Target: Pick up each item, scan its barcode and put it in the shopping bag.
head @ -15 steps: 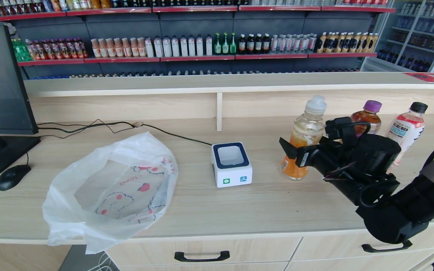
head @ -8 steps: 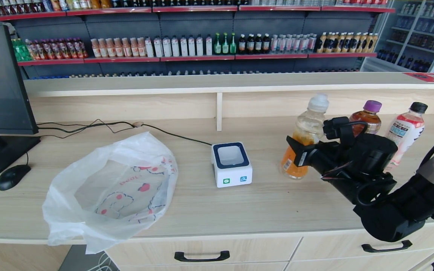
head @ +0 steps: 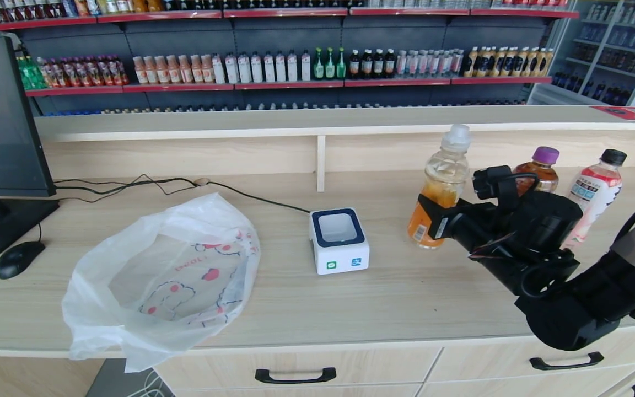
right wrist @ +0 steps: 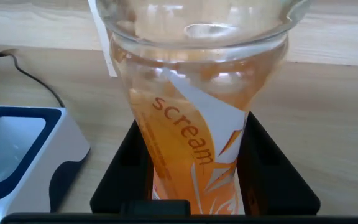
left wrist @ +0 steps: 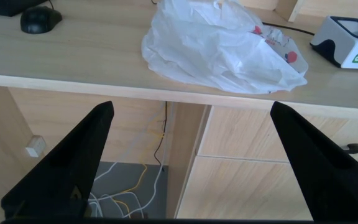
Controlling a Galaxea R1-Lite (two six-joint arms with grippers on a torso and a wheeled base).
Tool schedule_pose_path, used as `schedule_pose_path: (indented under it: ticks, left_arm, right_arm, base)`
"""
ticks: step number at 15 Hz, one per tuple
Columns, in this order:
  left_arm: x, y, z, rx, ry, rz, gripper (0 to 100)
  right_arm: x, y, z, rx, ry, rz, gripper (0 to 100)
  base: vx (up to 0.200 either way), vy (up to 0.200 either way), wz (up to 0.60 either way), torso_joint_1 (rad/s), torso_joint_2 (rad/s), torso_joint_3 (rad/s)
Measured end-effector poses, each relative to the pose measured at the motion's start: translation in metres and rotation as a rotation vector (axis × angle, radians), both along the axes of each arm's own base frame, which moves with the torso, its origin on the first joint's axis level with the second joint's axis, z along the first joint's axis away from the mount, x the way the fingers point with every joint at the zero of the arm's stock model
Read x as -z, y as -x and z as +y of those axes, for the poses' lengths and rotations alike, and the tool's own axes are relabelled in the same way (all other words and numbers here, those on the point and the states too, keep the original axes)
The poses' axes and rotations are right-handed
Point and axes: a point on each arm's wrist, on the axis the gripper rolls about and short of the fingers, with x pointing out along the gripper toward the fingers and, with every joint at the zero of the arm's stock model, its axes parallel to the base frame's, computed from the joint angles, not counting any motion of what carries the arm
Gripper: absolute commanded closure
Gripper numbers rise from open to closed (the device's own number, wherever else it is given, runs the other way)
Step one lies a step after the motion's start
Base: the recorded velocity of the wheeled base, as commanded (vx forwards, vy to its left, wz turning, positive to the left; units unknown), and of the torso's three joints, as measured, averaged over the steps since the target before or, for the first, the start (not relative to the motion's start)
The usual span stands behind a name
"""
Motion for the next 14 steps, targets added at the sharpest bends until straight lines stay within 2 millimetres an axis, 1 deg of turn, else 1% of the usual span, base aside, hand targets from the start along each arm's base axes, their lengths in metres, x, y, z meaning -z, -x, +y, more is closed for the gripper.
schedule_pose_path:
  ticks: [3,5,7,9,10,12,14]
  left_arm:
    - [0.0,0.0,0.0,0.0,0.0,0.0,0]
    - [0.0,0.0,0.0,0.0,0.0,0.0,0]
    - [0.0,0.0,0.0,-0.001,0.0,0.0,0]
    - [0.0,0.0,0.0,-0.001,0.0,0.0,0]
    - [0.0,0.0,0.0,-0.001,0.0,0.0,0]
    - [0.0,0.0,0.0,0.0,0.0,0.0,0]
    - [0.0,0.0,0.0,0.0,0.0,0.0,0]
  right_arm:
    - [-0.005,0.002,-0.001,0.001,-0.005,-0.014,100]
    - [-0.014,0.005,-0.002,-0.002,-0.012,-0.037,100]
    - [-0.024,0.012,-0.004,-0.004,-0.018,-0.063,100]
    - [-0.033,0.022,-0.006,-0.009,-0.023,-0.082,100]
    - [-0.038,0.03,-0.006,-0.015,-0.024,-0.089,100]
    - [-0.044,0.05,-0.001,-0.053,-0.026,-0.095,100]
    - [-0.047,0.079,0.013,-0.134,-0.028,-0.089,100]
  base:
    - [0.0,0.0,0.0,0.0,0.0,0.0]
    - [0.0,0.0,0.0,0.0,0.0,0.0]
    - [0.0,0.0,0.0,0.0,0.0,0.0]
    - [0.0,0.0,0.0,0.0,0.0,0.0]
    - [0.0,0.0,0.0,0.0,0.0,0.0]
    - [0.0,0.0,0.0,0.0,0.0,0.0]
    - [0.0,0.0,0.0,0.0,0.0,0.0]
